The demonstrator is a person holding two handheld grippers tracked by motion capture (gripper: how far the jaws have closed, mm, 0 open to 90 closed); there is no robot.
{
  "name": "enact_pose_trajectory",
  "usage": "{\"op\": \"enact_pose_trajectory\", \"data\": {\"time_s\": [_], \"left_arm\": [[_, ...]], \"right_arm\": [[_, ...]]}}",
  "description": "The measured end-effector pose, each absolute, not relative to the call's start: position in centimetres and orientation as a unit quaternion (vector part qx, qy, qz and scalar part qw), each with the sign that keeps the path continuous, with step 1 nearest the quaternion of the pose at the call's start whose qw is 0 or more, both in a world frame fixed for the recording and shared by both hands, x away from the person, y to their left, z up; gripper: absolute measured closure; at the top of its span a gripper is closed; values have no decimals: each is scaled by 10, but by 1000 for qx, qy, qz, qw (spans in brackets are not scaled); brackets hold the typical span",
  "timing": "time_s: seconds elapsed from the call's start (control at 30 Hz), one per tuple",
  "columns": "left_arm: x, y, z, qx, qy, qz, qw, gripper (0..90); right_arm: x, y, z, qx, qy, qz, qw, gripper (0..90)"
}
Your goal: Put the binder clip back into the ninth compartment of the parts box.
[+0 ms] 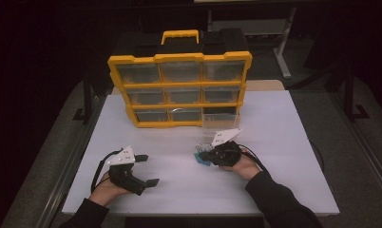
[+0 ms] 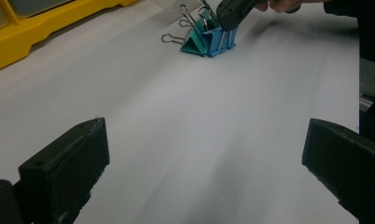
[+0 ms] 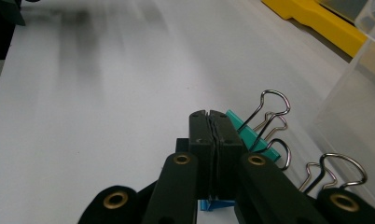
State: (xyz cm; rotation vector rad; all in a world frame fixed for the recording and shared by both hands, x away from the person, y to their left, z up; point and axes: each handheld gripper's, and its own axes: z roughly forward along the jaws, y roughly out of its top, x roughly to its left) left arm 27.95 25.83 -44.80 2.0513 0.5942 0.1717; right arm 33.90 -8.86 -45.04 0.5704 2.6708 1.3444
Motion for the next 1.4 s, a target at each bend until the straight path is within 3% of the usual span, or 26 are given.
{"op": "enact_pose_trajectory", "data": {"time_s": [1.4], "left_arm": [[283, 260, -454, 839, 244, 78, 480, 7]], "right_arm": [[330, -91, -389, 185, 864, 465, 46, 872]]}}
